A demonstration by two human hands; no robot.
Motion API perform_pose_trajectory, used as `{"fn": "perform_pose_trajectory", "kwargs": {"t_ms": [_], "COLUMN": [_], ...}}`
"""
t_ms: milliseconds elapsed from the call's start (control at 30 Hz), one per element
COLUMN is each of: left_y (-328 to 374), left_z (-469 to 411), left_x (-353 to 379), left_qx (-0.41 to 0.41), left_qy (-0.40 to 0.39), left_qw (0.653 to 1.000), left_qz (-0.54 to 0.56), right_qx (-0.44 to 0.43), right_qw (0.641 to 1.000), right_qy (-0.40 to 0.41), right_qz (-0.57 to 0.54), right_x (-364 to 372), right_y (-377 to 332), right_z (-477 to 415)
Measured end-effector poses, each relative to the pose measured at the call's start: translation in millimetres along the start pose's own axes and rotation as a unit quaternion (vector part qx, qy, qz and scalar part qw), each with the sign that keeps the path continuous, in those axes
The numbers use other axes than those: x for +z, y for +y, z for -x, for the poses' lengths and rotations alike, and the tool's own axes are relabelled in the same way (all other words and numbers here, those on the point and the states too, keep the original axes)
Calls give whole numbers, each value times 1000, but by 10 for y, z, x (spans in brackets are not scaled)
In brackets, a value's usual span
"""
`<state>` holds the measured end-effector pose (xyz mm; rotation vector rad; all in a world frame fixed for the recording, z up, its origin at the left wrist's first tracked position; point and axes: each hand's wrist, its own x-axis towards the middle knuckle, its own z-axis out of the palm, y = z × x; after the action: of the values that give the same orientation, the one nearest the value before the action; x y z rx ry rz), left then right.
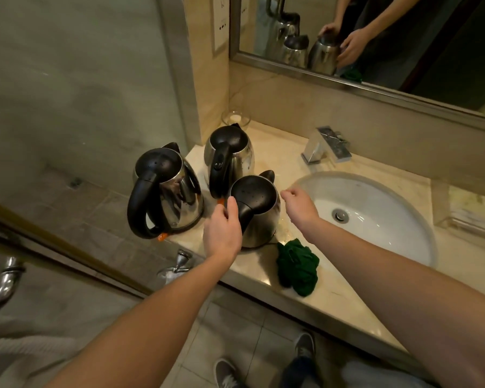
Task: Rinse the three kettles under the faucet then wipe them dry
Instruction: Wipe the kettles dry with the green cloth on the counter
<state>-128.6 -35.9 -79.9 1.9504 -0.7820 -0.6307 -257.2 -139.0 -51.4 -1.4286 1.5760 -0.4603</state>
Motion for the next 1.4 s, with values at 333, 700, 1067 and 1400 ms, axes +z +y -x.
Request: {"fn": "perform_pose_trajectory", "kwargs": {"t_ms": [333, 700, 1067, 1400], "left_y": [-26, -95, -18, 278], "left_z": [3, -19, 8, -19], "left_x": [18, 66, 25, 64], "left_qx": [42, 34, 7, -45], "left_qy": [7, 19, 25, 73], "left_qw": [999, 999, 1000, 996], "left_qz": [2, 5, -14, -15], "right_qx": [236, 260, 348, 308], "right_qw": [947, 964, 867, 824], "right_qy": [-132, -18, 54, 82], "right_qz": [170, 50, -352, -468], "right_x": [-70, 120, -10, 58], "right_y": [595, 796, 43, -534], "right_z": [307, 183, 302, 549]}}
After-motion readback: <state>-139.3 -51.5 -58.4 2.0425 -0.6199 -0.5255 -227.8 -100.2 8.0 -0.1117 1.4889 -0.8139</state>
